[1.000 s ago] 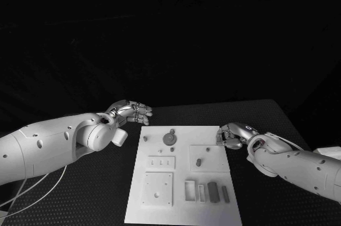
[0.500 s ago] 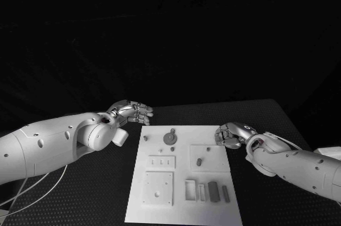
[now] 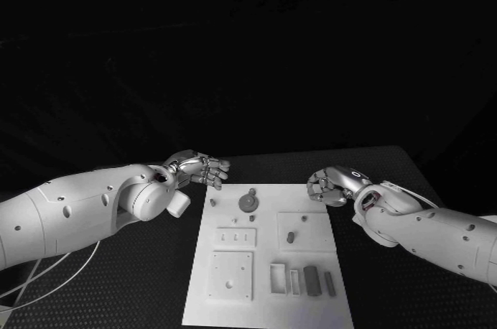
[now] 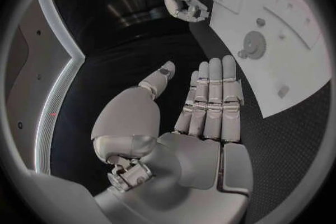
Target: Assemble the parts on the task board
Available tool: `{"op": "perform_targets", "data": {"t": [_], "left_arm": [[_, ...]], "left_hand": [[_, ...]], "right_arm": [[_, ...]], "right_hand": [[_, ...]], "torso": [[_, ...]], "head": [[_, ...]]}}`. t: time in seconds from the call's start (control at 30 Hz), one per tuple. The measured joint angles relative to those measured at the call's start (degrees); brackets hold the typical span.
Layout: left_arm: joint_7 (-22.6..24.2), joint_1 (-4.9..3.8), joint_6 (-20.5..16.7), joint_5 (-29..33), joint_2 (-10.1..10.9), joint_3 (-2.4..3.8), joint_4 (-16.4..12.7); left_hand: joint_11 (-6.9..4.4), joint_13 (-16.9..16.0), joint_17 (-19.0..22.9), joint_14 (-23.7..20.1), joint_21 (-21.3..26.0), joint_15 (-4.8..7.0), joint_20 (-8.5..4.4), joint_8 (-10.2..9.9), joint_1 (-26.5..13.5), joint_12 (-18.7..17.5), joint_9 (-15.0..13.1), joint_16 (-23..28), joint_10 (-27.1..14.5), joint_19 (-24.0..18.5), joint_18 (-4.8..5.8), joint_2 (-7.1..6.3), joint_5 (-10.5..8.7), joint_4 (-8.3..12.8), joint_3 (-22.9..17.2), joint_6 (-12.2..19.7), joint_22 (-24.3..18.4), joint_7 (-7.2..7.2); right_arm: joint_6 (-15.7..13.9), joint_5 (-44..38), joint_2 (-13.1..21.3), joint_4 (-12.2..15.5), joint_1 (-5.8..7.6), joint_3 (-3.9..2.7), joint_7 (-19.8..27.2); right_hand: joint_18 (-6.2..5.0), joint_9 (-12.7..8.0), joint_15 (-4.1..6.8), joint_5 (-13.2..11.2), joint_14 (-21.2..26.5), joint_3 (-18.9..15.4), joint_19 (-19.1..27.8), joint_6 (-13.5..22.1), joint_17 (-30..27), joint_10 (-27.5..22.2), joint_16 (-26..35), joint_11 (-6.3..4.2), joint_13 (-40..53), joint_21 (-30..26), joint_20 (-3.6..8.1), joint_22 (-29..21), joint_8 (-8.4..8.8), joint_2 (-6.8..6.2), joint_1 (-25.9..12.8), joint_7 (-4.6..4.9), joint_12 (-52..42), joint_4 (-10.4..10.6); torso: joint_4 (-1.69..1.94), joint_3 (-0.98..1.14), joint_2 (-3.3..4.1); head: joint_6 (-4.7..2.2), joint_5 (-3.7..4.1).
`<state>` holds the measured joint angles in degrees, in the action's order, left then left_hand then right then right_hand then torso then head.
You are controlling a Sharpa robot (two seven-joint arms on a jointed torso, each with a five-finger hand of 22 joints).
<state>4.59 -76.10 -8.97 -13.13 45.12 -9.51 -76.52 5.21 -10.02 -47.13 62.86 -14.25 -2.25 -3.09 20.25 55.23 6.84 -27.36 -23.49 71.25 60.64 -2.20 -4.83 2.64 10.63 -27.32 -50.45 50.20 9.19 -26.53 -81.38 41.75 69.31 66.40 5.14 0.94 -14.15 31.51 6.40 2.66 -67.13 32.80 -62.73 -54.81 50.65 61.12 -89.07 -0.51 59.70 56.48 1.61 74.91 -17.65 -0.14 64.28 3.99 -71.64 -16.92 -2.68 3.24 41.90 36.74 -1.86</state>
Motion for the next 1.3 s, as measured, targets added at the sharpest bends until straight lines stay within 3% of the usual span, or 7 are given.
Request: {"op": "perform_targets", "data": {"t": [0.33,0.77,0.83,0.93,1.07,1.23,1.3], "left_arm": [[-6.20,-0.28,1.75,-4.47,-2.87,0.11,-0.79],[-13.20,-0.33,1.27,-6.16,-6.01,0.09,-1.96],[-14.54,-0.33,1.50,-6.56,-6.12,0.08,-1.98],[-15.92,-0.33,2.11,-6.95,-6.18,0.06,-2.14],[-17.30,-0.33,2.97,-7.34,-6.26,0.06,-2.67],[-18.17,-0.33,3.31,-7.85,-6.32,0.06,-2.78],[-18.33,-0.33,3.34,-8.12,-6.32,0.06,-2.78]], "left_hand": [[-0.82,-1.84,-2.57,1.22,-0.42,0.81,-0.80,0.23,-0.63,0.83,0.02,-0.46,1.64,0.81,-0.85,1.23,0.26,-0.89,-0.18,-1.75,1.13,-0.71],[-1.44,-4.02,-4.84,1.98,-0.44,1.03,-1.12,-0.18,-4.05,1.47,0.73,-0.20,2.91,1.12,-0.82,-1.42,0.30,-2.28,1.24,-3.12,1.97,-0.91],[-2.81,-6.38,-7.32,3.29,-1.53,2.07,-2.16,1.24,-7.36,3.34,-0.51,-2.50,4.67,2.44,-0.80,0.21,0.30,-2.49,4.73,-5.14,3.16,-2.26],[-4.42,-17.38,-12.83,1.60,-5.95,3.92,-4.03,4.31,-9.56,12.61,-7.46,-12.04,1.88,3.33,-0.73,2.39,0.30,-1.60,8.95,-6.10,9.66,-3.52],[-6.27,-29.29,-15.02,0.07,-10.69,5.67,-5.87,8.57,-11.73,25.54,-18.83,-22.50,-2.81,3.36,-0.43,2.58,0.85,-3.83,9.87,-5.66,17.00,-5.04],[-7.04,-34.18,-14.50,-1.34,-12.43,6.98,-7.01,10.37,-13.43,31.69,-26.28,-28.34,-5.46,2.84,-0.31,2.52,0.85,-6.44,10.44,-4.90,20.86,-5.74],[-6.79,-34.54,-13.43,-1.97,-12.43,6.77,-7.09,9.83,-14.82,32.34,-27.78,-29.50,-6.01,2.68,0.00,3.09,6.13,-7.90,10.91,-4.79,21.69,-5.62]], "right_arm": [[0.29,-2.82,0.21,7.92,3.37,-0.32,-3.13],[1.07,-4.94,-1.50,13.41,3.92,-0.61,-5.72],[1.16,-5.11,-2.02,13.82,3.93,-0.62,-5.93],[1.31,-5.27,-2.65,14.15,3.93,-0.62,-6.09],[1.51,-5.43,-3.27,14.32,3.93,-0.62,-6.25],[1.73,-5.57,-3.61,14.39,3.93,-0.62,-6.43],[1.80,-5.64,-3.84,14.35,3.93,-0.62,-6.49]], "right_hand": [[0.00,0.00,-0.01,0.00,-0.01,-0.23,0.00,-0.10,0.07,0.00,0.00,0.00,0.00,0.21,-0.01,-0.01,-0.01,-0.18,0.17,-0.10,0.00,0.10],[0.00,0.00,-0.02,-0.01,-0.02,-0.24,0.08,-0.15,0.06,0.00,0.00,0.00,-0.01,0.21,-0.10,-0.01,-0.01,-0.41,0.39,-0.15,0.00,0.08],[0.00,0.00,-0.02,-0.01,-0.02,-0.25,0.08,-0.15,0.06,0.00,0.00,0.00,-0.01,0.21,-0.10,-0.01,-0.01,-0.41,0.38,-0.15,0.00,0.07],[0.00,0.00,-0.02,-0.01,-0.03,-0.31,0.08,-0.15,0.05,0.00,0.00,0.00,-0.02,0.21,-0.10,-0.01,-0.02,-0.41,0.38,-0.15,0.00,0.01],[0.00,0.00,-0.10,-0.01,-0.10,-0.32,0.08,-0.16,0.05,0.00,0.00,0.00,-0.02,0.21,-0.10,-0.01,-0.02,-0.41,0.38,-0.15,0.00,0.00],[0.00,0.00,-0.10,-0.05,-0.11,-0.32,0.08,-0.16,0.05,0.00,0.00,0.00,-0.02,0.21,-0.11,-0.01,-0.02,-0.42,0.38,-0.16,0.00,-0.01],[0.00,0.00,-0.11,-0.05,-0.11,-0.33,0.08,-0.16,0.05,0.00,0.00,0.00,-0.02,0.21,-0.11,0.02,-0.02,-0.42,0.38,-0.16,0.00,-0.01]], "torso": [[-0.09,-0.07,-0.24],[0.02,-0.10,-0.32],[0.01,-0.09,-0.31],[-0.05,-0.09,-0.26],[-0.09,-0.08,-0.20],[-0.11,-0.07,-0.16],[-0.11,-0.08,-0.16]], "head": [[-0.87,-0.15],[-1.51,-0.53],[-1.53,-0.54],[-1.57,-0.54],[-1.59,-0.49],[-1.51,-0.38],[-1.47,-0.31]]}}
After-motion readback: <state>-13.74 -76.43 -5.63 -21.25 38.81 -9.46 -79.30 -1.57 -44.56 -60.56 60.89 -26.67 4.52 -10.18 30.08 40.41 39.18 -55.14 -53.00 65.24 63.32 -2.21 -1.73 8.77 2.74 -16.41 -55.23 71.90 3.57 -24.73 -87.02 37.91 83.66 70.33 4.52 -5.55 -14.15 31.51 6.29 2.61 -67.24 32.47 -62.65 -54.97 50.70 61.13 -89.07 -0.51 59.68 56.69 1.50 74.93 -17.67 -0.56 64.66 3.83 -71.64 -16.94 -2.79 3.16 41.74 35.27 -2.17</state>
